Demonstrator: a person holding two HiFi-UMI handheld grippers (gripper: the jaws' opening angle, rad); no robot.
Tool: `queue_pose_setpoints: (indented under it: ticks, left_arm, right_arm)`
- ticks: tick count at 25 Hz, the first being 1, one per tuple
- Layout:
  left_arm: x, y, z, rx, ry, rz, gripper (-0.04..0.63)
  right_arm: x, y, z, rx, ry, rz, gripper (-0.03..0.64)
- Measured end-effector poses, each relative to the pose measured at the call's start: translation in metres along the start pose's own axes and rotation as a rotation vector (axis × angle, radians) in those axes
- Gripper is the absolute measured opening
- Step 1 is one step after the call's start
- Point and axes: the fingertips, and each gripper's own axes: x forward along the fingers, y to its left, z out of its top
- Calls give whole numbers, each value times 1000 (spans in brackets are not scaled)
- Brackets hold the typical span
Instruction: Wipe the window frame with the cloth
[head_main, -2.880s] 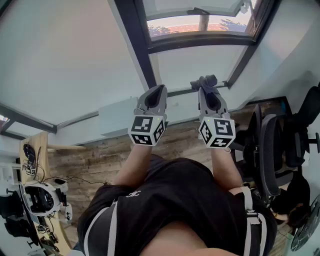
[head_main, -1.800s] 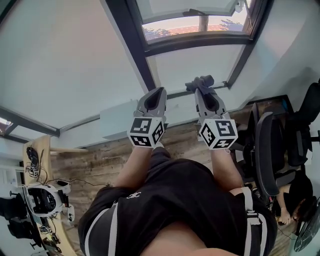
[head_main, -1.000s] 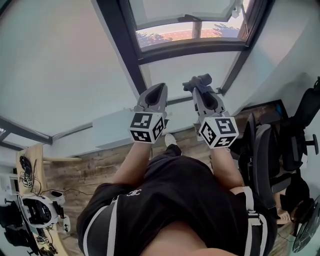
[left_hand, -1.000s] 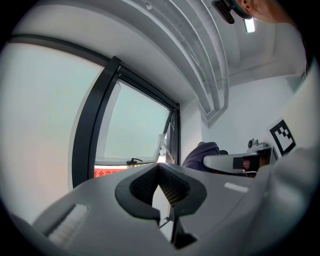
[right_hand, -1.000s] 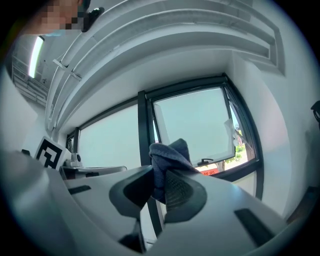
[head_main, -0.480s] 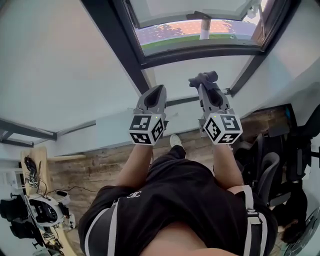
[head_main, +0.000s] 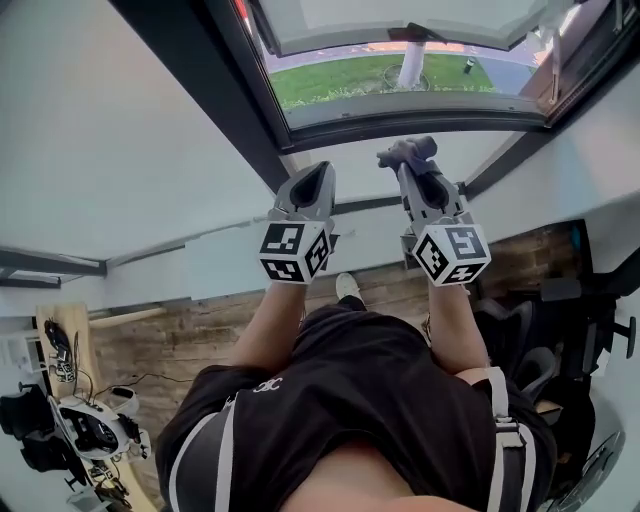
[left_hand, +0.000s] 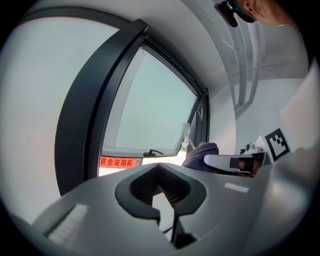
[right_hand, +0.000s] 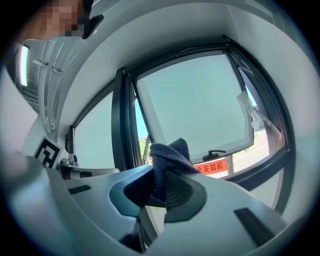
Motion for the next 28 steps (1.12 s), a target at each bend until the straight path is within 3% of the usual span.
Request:
queue_pose_setpoints:
  ticks: [13, 28]
  left_arm:
    - [63, 32, 14, -7, 10, -9, 9]
    - [64, 66, 23, 0, 8, 179, 9]
  right_arm:
    - [70, -9, 8, -8, 61, 144, 49]
    - [150, -6, 18, -17, 168, 450, 49]
